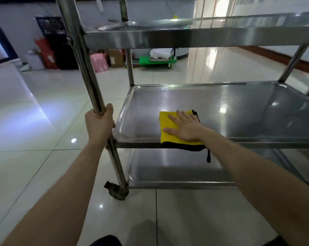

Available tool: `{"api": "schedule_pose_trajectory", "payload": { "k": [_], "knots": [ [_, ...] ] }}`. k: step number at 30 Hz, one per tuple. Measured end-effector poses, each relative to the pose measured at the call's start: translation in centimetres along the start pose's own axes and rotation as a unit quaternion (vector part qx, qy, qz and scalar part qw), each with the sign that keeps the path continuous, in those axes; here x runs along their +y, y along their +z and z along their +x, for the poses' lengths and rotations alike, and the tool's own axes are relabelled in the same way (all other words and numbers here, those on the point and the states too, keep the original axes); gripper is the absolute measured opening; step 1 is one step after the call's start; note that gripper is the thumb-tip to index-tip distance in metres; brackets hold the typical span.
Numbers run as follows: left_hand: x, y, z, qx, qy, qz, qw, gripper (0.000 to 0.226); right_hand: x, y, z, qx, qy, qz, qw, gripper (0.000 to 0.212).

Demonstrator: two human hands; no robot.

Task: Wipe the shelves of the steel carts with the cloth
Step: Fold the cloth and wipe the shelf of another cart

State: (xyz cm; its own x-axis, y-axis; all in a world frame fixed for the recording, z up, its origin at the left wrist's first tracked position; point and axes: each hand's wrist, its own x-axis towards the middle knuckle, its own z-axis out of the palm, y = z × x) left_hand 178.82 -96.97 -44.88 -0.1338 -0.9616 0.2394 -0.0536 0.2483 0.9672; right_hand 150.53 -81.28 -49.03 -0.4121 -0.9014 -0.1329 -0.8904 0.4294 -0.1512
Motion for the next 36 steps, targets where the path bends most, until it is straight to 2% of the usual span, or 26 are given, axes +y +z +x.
{"api": "schedule_pose_trajectory", "payload": {
  "k": [4, 6, 9, 11, 14, 17, 21, 23, 28, 30, 34, 36],
  "knots": [
    [0.7, -0.6, -0.5, 0.013, -0.03, 0.043, 0.999, 0.044, 9.4, -1.6, -2.2, 0.012, 0.064, 0.016, 0.998, 0.109],
    [1.4, -0.5, -1.0, 0.04, -0.035, 0.047, 0.997, 0.043, 11.7, -2.2, -1.5, 0.006, 0.099, 0.024, 0.995, 0.106],
    [2.2, -0.1, -2.3, 0.059, -0.019, 0.063, 0.996, 0.035, 9.4, -2.2, 2.2, -0.012, 0.163, 0.012, 0.987, 0.118],
    [2.5, 0.0, -3.0, 0.049, -0.014, 0.1, 0.994, 0.027, 5.4, -2.2, 4.7, -0.016, 0.168, -0.004, 0.986, 0.124],
    [2.5, -0.4, -3.3, 0.04, -0.011, 0.17, 0.985, 0.023, -0.3, -1.6, 7.7, 0.017, 0.067, 0.005, 0.998, 0.11],
    [2.1, -0.7, -3.4, 0.053, 0.0, 0.193, 0.98, 0.021, -6.0, -1.3, 9.9, 0.008, -0.025, 0.01, 1.0, 0.099],
    [1.6, -0.7, -3.6, 0.074, 0.009, 0.204, 0.976, 0.016, -12.5, -0.3, 10.1, 0.003, -0.201, -0.047, 0.979, 0.083],
    [1.5, -0.8, -3.6, 0.076, 0.015, 0.208, 0.975, 0.017, -12.9, 0.1, 9.6, -0.002, -0.285, -0.075, 0.956, 0.076],
    [0.8, -0.4, -3.8, 0.093, 0.029, 0.188, 0.977, 0.017, -9.1, 0.6, 8.9, -0.006, -0.328, -0.06, 0.943, 0.08],
    [0.9, -0.1, -3.9, 0.096, 0.033, 0.181, 0.978, 0.016, -6.7, -0.3, 10.2, -0.011, -0.304, -0.039, 0.952, 0.075],
    [0.8, -0.2, -4.0, 0.093, 0.03, 0.175, 0.98, 0.013, -2.3, -2.1, 14.5, -0.013, -0.12, -0.025, 0.992, 0.067],
    [0.6, -0.2, -3.9, 0.095, 0.03, 0.164, 0.981, 0.012, -3.3, -2.1, 15.5, -0.013, -0.082, -0.023, 0.996, 0.065]
  ]
}}
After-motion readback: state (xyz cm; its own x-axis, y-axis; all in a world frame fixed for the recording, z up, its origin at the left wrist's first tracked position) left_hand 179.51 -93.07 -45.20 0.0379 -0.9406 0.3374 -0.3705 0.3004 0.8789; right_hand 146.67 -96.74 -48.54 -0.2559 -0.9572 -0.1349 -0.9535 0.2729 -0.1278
